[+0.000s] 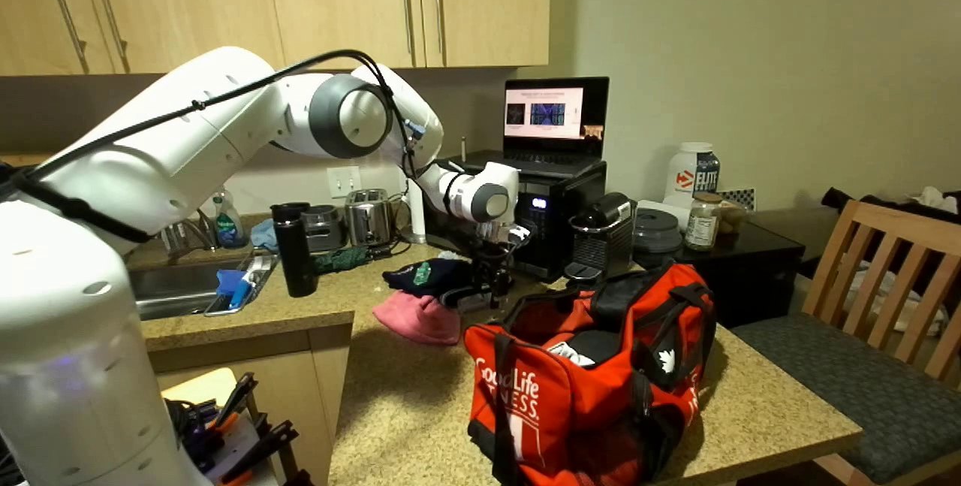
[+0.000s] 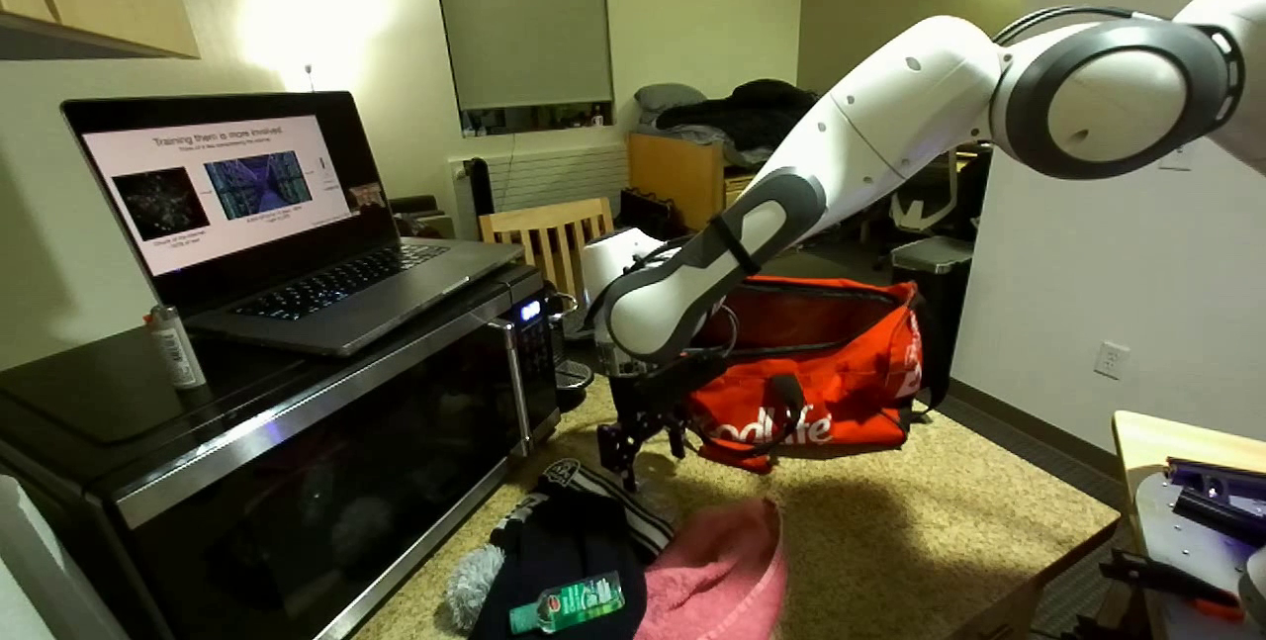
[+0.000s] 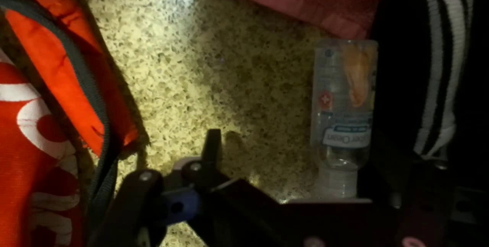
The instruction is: Put the bottle into the bag.
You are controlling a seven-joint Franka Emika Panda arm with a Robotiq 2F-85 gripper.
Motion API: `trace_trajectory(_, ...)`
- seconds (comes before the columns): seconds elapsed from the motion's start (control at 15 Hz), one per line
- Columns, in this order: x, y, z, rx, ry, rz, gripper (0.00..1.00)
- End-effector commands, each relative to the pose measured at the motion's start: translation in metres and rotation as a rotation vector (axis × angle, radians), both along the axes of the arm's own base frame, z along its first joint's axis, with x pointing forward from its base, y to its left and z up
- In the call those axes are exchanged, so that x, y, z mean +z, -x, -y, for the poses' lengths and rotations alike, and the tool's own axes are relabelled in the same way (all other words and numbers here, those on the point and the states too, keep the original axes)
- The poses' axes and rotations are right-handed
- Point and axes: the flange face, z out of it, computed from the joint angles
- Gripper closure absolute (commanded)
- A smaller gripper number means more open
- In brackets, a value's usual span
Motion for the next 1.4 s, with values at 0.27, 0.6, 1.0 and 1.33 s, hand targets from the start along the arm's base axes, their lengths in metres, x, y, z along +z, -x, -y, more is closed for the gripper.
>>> trace_trajectory(0.27,-0.001,-0.002,0.008,-0.021,0.006,-0.001,0.0)
trace_trajectory(0.6,-0.001,-0.002,0.011,-0.027,0.012,0.0,0.0)
trace_trajectory(1.0,0.002,-0.001,0.019,-0.052,0.03,0.001,0.0)
trace_trajectory(1.33,0.0,-0.001,0.01,-0.085,0.045,0.002,0.0)
